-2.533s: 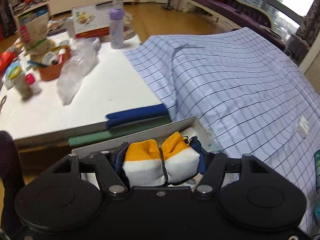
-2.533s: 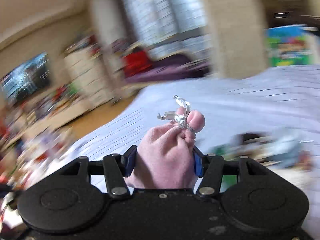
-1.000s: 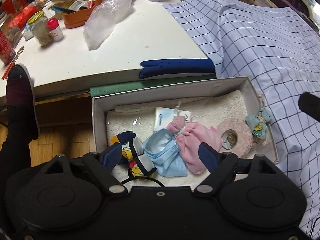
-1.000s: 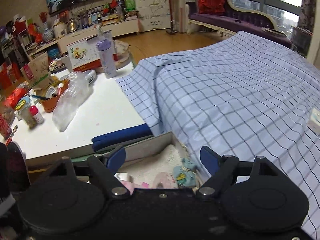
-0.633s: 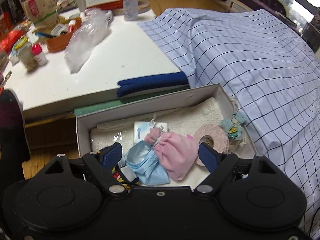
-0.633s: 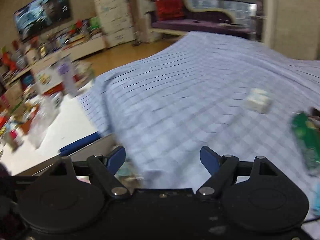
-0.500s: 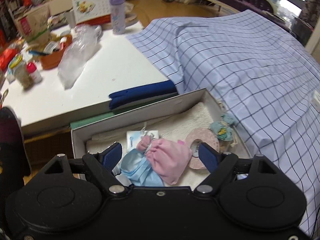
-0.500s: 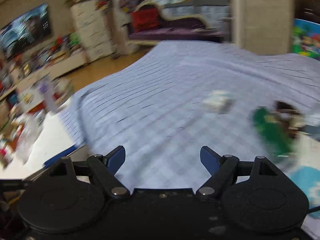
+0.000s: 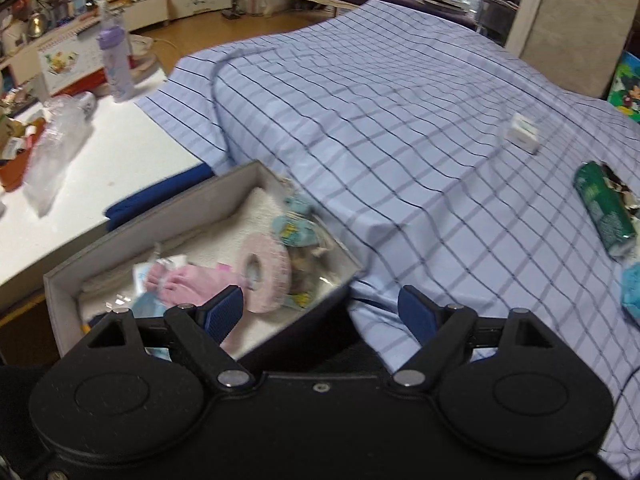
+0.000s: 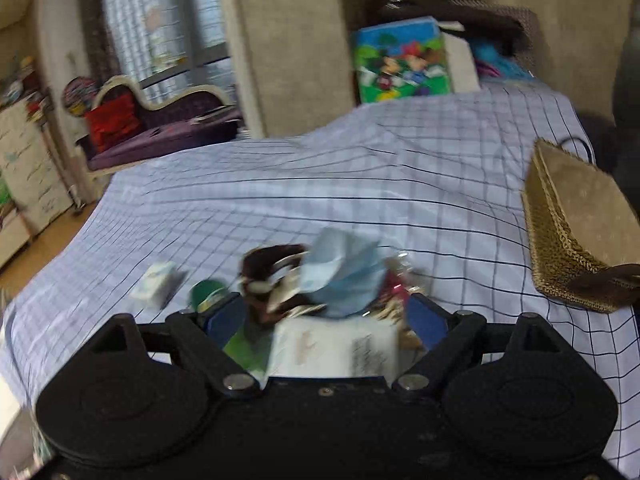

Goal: Organize soft objects
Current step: 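Grasp the blue face mask on the pile with the right gripper, then lift the mask with the right gripper while the left gripper moves over the pile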

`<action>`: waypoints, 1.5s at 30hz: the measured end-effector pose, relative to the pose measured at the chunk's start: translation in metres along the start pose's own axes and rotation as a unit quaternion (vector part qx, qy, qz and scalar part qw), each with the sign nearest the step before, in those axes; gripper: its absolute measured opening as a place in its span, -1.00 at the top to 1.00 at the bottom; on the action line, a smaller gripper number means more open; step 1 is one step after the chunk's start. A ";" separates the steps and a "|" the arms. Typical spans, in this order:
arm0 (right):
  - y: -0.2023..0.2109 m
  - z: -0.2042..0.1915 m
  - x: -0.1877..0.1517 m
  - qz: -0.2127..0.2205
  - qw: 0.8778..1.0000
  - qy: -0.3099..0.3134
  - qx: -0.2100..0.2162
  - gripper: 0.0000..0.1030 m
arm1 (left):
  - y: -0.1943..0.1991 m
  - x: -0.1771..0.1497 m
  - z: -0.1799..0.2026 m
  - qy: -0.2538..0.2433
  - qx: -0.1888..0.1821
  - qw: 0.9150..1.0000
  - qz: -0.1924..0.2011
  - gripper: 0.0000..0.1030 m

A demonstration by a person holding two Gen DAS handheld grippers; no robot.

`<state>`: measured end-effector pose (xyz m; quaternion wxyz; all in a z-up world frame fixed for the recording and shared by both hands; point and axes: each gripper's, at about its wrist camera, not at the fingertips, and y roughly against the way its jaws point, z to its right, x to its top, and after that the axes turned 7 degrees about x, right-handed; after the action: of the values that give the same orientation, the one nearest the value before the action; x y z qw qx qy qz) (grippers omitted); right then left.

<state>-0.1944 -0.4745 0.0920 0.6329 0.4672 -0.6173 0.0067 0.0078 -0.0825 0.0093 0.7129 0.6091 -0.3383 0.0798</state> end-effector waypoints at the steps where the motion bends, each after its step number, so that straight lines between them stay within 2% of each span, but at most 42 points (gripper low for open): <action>1: -0.008 0.008 0.006 -0.004 1.000 -0.014 -0.001 -0.71 | -0.002 -0.003 0.005 -0.002 -0.007 1.000 -0.003 -0.60; 3: -0.024 0.027 0.017 -0.012 0.999 -0.046 -0.002 -0.71 | -0.005 -0.009 0.015 -0.014 -0.004 1.000 -0.008 -0.60; 6: -0.054 0.053 0.031 -0.029 0.996 -0.089 -0.007 -0.71 | -0.009 -0.014 0.026 -0.041 0.019 0.999 -0.005 -0.60; 10: -0.093 0.069 0.039 -0.049 0.993 -0.101 -0.031 -0.71 | -0.009 -0.016 0.029 -0.047 0.022 0.999 -0.002 -0.60; 16: -0.125 0.077 0.039 -0.068 0.988 -0.138 -0.015 -0.70 | -0.014 -0.017 0.030 -0.047 0.029 0.998 -0.010 -0.60; 18: -0.132 0.073 0.040 -0.070 0.988 -0.134 -0.012 -0.64 | -0.014 -0.017 0.030 -0.049 0.031 0.998 -0.009 -0.60; 20: -0.140 0.067 0.041 -0.077 0.989 -0.126 -0.019 -0.37 | -0.014 -0.017 0.030 -0.050 0.032 0.998 -0.008 -0.60; 21: -0.144 0.064 0.041 -0.082 0.989 -0.121 -0.021 -0.29 | -0.014 -0.017 0.030 -0.049 0.031 0.998 -0.008 -0.60; 23: -0.151 0.062 0.038 -0.094 0.988 -0.119 -0.023 0.17 | -0.014 -0.017 0.030 -0.048 0.031 0.998 -0.008 -0.60; 25: -0.153 0.059 0.036 -0.103 0.987 -0.119 -0.026 0.32 | -0.014 -0.017 0.029 -0.048 0.030 0.998 -0.009 -0.60; 26: -0.153 0.059 0.035 -0.102 0.988 -0.116 -0.029 0.41 | -0.013 -0.017 0.029 -0.046 0.029 0.998 -0.009 -0.60; 28: -0.148 0.059 0.035 -0.094 0.989 -0.112 -0.028 0.45 | -0.013 -0.016 0.028 -0.044 0.029 0.999 -0.009 -0.60; 34: -0.112 0.069 0.044 -0.046 0.992 -0.116 -0.017 0.46 | -0.013 -0.016 0.028 -0.047 0.027 0.999 -0.008 -0.60; 38: -0.082 0.079 0.046 -0.024 0.994 -0.105 -0.028 0.46 | -0.012 -0.017 0.031 -0.053 0.028 0.998 -0.006 -0.60; 45: -0.050 0.097 0.023 -0.042 0.994 -0.091 -0.032 0.46 | -0.011 -0.019 0.037 -0.059 0.022 0.998 -0.009 -0.60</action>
<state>-0.2351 -0.5736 0.0613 0.5885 0.4707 -0.6522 -0.0821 -0.0154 -0.1135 -0.0094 0.6789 0.6312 -0.3724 0.0450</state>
